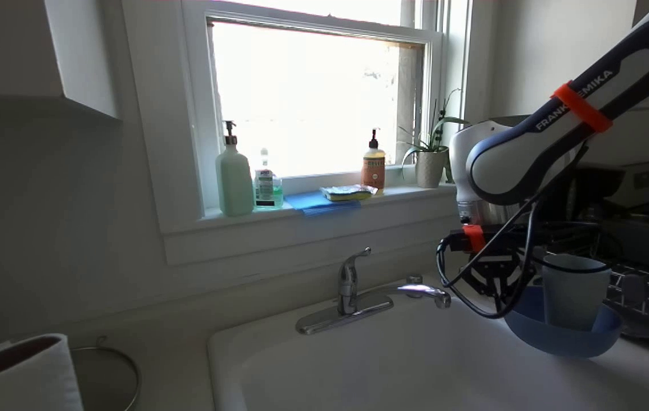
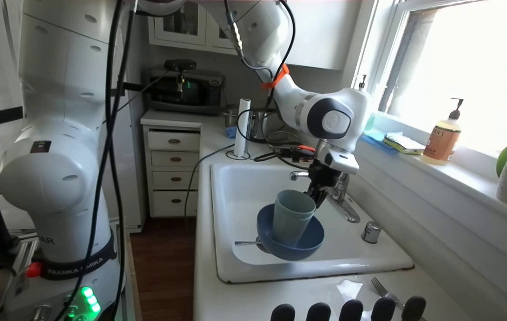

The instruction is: Stack the two cups on the counter in the blue bowl then put the bowl and cups in the sink.

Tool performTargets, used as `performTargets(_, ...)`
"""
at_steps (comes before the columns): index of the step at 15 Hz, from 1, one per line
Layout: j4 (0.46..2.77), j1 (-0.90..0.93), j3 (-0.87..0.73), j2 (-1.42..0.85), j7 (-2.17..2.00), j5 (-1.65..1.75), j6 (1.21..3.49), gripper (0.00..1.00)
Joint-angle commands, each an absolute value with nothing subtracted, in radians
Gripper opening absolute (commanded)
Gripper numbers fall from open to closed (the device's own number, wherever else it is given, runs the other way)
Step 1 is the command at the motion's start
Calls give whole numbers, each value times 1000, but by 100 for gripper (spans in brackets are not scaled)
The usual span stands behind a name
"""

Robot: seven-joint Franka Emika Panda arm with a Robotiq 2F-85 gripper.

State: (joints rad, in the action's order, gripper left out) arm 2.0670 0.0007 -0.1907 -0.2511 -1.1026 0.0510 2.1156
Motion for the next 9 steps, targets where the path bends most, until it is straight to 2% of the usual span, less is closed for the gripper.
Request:
performTargets(1,2145,-2,-152,-198,-1083,53,2135,1)
performTargets(9,2136,0,-106,-254,-1014,37,2187,1)
